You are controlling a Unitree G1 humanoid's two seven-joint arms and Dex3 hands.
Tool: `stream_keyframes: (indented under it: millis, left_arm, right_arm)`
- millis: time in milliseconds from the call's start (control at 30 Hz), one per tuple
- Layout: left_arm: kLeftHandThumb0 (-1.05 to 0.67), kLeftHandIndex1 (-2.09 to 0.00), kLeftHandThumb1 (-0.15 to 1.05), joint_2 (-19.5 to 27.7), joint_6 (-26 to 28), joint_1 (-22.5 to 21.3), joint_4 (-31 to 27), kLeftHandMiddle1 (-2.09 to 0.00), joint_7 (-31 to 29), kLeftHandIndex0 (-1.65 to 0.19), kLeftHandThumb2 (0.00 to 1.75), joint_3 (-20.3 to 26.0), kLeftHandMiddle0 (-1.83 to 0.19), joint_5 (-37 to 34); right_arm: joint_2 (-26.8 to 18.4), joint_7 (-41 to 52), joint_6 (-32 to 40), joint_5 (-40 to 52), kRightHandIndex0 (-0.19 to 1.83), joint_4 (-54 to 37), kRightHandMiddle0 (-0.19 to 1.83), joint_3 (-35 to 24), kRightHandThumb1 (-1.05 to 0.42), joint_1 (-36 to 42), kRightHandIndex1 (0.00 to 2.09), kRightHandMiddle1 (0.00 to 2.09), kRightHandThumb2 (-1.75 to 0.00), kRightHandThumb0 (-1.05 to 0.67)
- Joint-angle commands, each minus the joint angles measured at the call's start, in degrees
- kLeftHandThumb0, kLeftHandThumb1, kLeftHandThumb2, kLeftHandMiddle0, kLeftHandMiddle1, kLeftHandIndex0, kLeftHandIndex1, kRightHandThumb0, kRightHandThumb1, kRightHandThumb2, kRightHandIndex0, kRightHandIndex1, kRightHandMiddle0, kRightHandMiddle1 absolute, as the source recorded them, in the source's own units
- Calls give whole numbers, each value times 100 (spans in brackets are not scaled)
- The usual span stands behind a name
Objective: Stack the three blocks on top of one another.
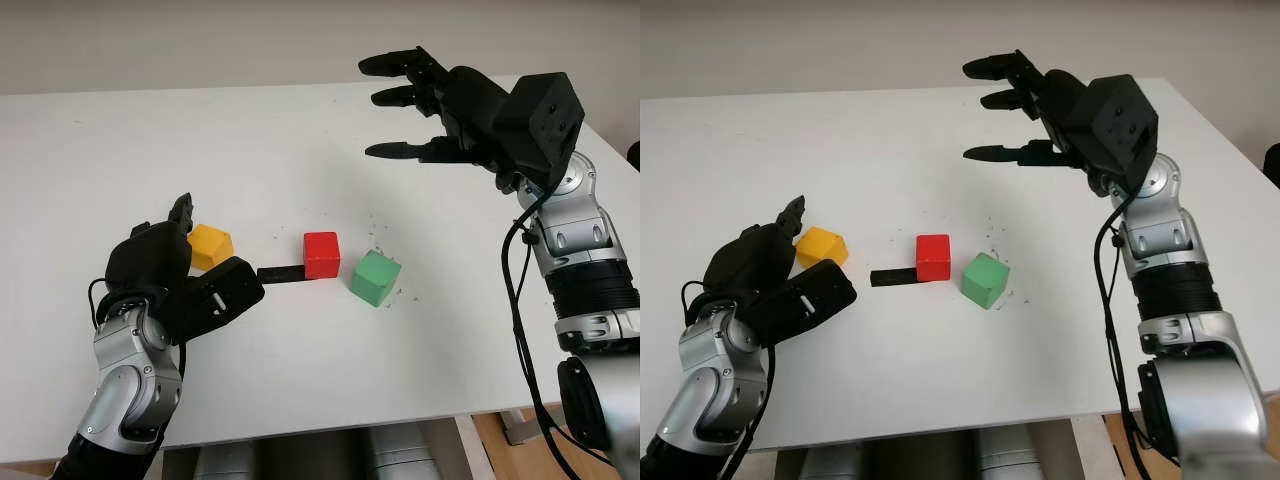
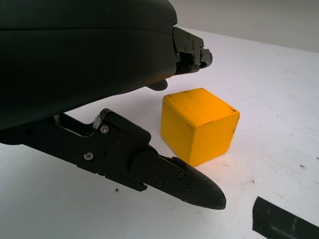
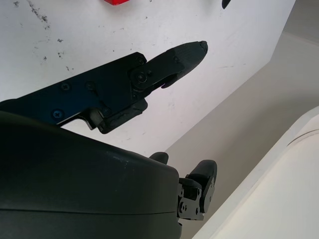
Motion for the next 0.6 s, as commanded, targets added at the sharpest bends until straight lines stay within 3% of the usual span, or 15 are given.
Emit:
stream_keyframes:
  millis: [0, 33, 133, 200, 233, 300, 333, 400, 467, 533, 567]
  left_arm:
    - [-76, -11, 93, 39, -23, -86, -27, -69, -25, -13, 6, -76, 0, 134]
    - [-76, -12, 94, 45, -51, -77, -7, -104, -11, -17, 6, -97, 11, 179]
    - [-74, -28, 96, -5, -139, -40, 74, -156, 153, -26, 6, -110, 18, 255]
    - [-73, -105, 96, -67, -193, -22, 135, -179, 316, 2, 5, -91, 19, 251]
    - [-70, -130, 96, -101, -246, -5, 158, -177, 431, 12, 5, -66, 18, 208]
    - [-66, -127, 94, -169, -354, 35, 197, -166, 641, 12, 5, 2, 12, 88]
    - [-64, -116, 94, -206, -387, 50, 221, -159, 742, 7, 5, 32, 7, 41]
    - [-61, -110, 94, -271, -446, 71, 269, -159, 917, 1, 6, 85, 4, -52]
    - [-55, -110, 95, -326, -510, 92, 324, -174, 1113, -3, 6, 132, 3, -144]
    - [-48, -126, 96, -344, -554, 104, 386, -198, 1277, -1, 6, 141, 6, -181]
    - [-45, -128, 96, -336, -600, 114, 416, -200, 1356, -1, 6, 141, 4, -198]
  right_arm:
    - [-30, -21, -78, -13, -3, -56, -6, -28, -89, -85, 85, 80, -5, -60]
    - [-33, -17, -65, -17, -3, -69, -6, -28, -89, -77, 85, 79, -6, -60]
    - [-19, 3, 26, 7, -3, -126, -6, -42, -89, -54, 85, 79, -5, -60]
    - [-16, 17, 12, 17, -3, -114, -6, -43, -89, -49, 84, 79, -5, -60]
    - [-16, 23, 7, 18, -4, -116, -6, -41, -89, -46, 84, 79, -5, -60]
    - [-16, 31, -12, 16, -4, -106, -6, -38, -89, -44, 84, 79, -5, -60]
    - [-14, 36, -17, 20, -5, -98, -6, -41, -89, -44, 84, 79, -5, -60]
    - [-26, 23, -47, -7, -4, -86, -5, -33, -89, -41, 84, 80, -5, -61]
    - [-20, 32, 18, 9, -4, -114, -5, -41, -89, -36, 83, 80, -5, -60]
    - [-17, 37, 46, 18, -4, -129, -6, -45, -89, -31, 83, 79, -5, -60]
    - [-21, 42, 53, 19, -4, -138, -6, -45, -89, -28, 83, 79, -5, -60]
